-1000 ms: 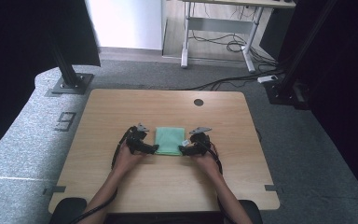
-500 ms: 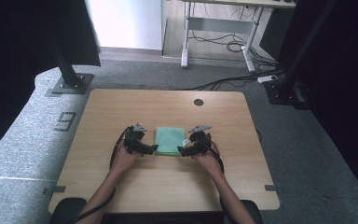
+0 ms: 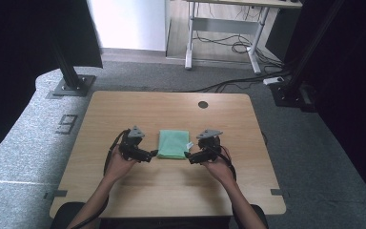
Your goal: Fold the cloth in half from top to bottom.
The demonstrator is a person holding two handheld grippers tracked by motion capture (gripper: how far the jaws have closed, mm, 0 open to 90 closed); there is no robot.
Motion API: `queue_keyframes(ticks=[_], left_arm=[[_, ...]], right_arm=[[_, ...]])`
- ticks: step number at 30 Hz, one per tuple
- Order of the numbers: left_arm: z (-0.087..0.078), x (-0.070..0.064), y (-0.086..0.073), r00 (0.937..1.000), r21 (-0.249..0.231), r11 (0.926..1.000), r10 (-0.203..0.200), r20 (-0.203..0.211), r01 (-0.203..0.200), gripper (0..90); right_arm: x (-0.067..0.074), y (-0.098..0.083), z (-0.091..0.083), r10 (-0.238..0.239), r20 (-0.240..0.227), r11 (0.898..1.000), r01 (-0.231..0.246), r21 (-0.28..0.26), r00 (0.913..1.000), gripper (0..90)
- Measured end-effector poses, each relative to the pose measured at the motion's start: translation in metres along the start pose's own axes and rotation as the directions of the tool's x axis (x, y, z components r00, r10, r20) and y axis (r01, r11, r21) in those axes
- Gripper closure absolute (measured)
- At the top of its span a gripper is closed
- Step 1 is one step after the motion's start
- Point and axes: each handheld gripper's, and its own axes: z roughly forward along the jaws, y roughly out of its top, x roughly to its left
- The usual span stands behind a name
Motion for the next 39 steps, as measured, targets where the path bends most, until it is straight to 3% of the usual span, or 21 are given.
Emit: queue_keyframes(ticks=[8, 19, 28, 35, 39], left_arm=[[-0.022, -0.004, -0.020, 0.9997, -0.011, 0.9999, 0.003, -0.023, -0.004, 0.0], [-0.020, -0.012, -0.053, 0.9993, 0.050, 0.9987, 0.009, -0.037, -0.007, 0.0], [-0.006, -0.013, -0.073, 0.9998, 0.084, 0.9963, -0.019, -0.009, 0.020, 0.0], [0.002, -0.015, -0.078, 0.9996, 0.137, 0.9905, 0.012, -0.025, -0.009, 0.0], [0.003, -0.015, -0.077, 0.9997, 0.139, 0.9902, 0.015, -0.019, -0.012, 0.0]], right_arm=[[0.005, -0.012, -0.021, -0.019, -0.002, 1.000, 0.019, -0.002, 0.9998, 0.0], [0.004, -0.040, -0.035, -0.010, 0.018, 1.000, 0.010, 0.003, 0.9998, 0.0], [-0.002, -0.066, -0.028, 0.042, 0.020, 0.999, -0.043, 0.024, 0.9989, 0.0], [-0.008, -0.080, -0.019, 0.076, 0.022, 0.996, -0.076, 0.037, 0.9969, 0.0], [-0.009, -0.086, -0.013, 0.075, 0.032, 0.995, -0.077, 0.061, 0.9967, 0.0]])
